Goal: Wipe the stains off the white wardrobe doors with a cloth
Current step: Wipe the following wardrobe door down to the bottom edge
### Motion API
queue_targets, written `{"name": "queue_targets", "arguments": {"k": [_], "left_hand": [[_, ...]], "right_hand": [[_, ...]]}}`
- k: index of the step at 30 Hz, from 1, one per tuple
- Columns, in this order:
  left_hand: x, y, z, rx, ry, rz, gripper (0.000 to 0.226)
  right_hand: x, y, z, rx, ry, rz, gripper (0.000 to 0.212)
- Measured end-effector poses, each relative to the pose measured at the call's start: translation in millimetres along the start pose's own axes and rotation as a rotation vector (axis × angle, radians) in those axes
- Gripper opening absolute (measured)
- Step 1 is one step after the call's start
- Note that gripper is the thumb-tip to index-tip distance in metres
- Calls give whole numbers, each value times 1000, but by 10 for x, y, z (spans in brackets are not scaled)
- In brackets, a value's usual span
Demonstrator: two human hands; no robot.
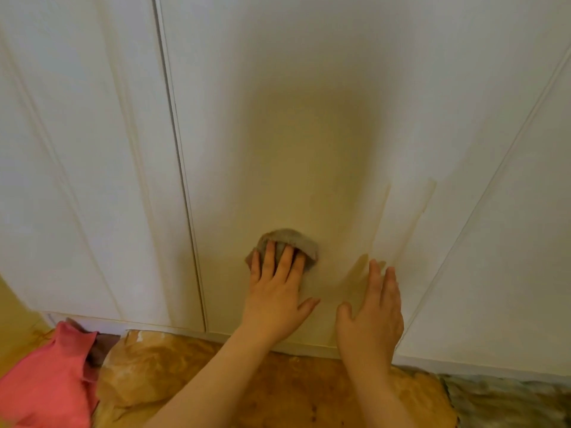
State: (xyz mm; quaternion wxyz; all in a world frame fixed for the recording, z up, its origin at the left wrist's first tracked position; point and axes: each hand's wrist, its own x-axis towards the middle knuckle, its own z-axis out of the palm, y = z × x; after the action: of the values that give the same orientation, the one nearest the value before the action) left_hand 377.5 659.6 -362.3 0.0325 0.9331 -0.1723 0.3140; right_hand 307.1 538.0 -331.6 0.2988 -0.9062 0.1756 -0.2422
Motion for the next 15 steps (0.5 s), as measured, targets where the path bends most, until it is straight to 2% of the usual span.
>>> {"name": "queue_targets", "arguments": {"k": [2,3,5,7,11,13,15], "left_hand": [[352,59,-377,-75,185,-21,83],[555,83,-523,-122,222,-37,86],[771,80,-660,-186,188,-85,87],[662,77,-499,-120,224,-61,85],[-39,69,74,45,60,67,104],[68,38,-10,65,159,101,97],[412,37,-329,-28,268,72,87]], "right_hand": [[35,5,-38,17,25,-5,79],[44,22,-35,17,29,0,79],[25,37,-16,-2,8,2,79],[-8,54,-5,-17,-23,8,79],[-7,42,-37,-11,-39,20,79],[20,32,-48,16,-8,2,79],[13,40,-37,19,-5,3,79]]}}
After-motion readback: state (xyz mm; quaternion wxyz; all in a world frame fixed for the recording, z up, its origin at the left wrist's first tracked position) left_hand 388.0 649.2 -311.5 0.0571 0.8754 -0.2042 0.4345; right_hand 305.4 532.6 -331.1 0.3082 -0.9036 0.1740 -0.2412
